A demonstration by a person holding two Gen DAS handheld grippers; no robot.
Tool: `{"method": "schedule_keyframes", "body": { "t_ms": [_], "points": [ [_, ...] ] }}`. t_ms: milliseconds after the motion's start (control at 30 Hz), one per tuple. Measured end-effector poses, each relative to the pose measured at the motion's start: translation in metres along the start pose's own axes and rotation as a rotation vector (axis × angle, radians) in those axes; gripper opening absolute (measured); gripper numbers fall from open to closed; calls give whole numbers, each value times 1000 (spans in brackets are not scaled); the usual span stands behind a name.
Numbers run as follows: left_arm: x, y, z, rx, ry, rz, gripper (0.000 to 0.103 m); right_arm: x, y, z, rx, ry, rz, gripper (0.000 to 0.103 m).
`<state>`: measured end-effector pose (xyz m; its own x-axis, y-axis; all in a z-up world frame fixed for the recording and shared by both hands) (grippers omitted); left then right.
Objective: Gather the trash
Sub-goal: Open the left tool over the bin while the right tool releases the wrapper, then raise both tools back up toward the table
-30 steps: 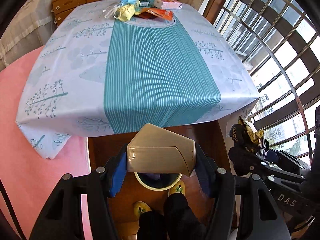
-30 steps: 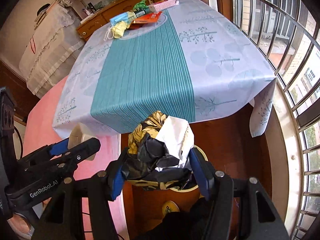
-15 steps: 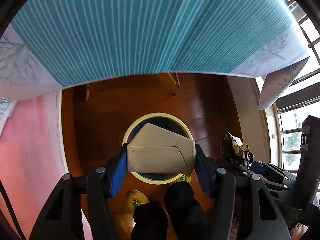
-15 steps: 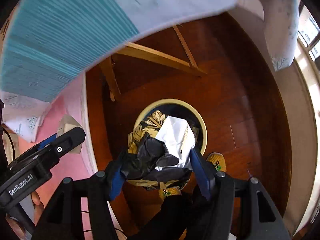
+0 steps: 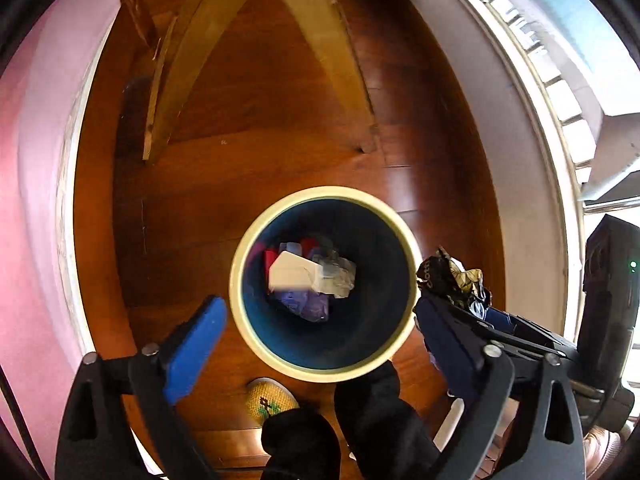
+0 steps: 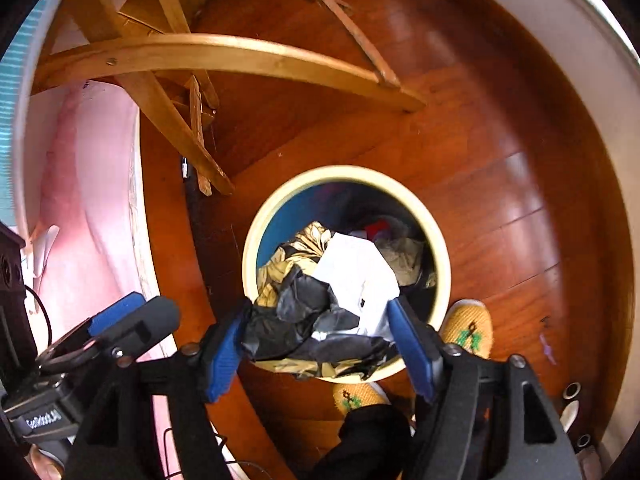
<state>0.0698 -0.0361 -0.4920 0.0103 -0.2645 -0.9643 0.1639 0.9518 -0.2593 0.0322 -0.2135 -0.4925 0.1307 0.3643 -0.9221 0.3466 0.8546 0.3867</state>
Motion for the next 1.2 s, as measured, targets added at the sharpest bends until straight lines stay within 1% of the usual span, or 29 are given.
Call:
{"method": "schedule_keyframes", "body": {
  "t_ms": [67, 133, 200, 367, 600, 733, 900, 1033, 1200],
  "points": [
    [6, 5, -2, -3, 3, 17, 98, 9, -1, 1, -3, 4, -14, 75],
    [13, 9, -2, 1, 2, 39, 98, 15, 0, 0, -20, -11, -37, 77],
    [17, 12, -4, 14, -5, 53, 98, 19, 1, -1, -33, -31, -58, 78],
    [14, 10, -7, 37, -23, 96, 98, 19, -2, -4, -39, -75, -92, 78],
    [-1, 11, -3, 44, -49, 126, 98, 11, -7, -11, -25, -82, -108, 78],
    [-17, 9, -1, 39, -55, 134, 98, 1, -1, -13, -9, -68, -109, 78],
    [-45, 9, 0, 31, -57, 140, 98, -24, 13, -16, -1, -71, -108, 78],
    [-77, 3, -1, 26, -67, 147, 98, -50, 28, -17, -10, -55, -125, 78],
    [-132, -10, 1, 26, -99, 136, 98, -102, 55, -17, -58, -84, -134, 78]
  ]
}}
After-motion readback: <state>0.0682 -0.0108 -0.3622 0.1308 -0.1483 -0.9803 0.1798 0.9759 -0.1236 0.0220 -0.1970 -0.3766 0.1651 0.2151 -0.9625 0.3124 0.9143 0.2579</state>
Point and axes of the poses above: each gripper's, at about its wrist camera, not at the fingertips, and x roughly the way its jaws point, y to its left, z to its top, the point moved 3 cm from there along x, roughly the way its jaws point, and after that the axes turned 2 degrees about -x, right-handed, at the moved point
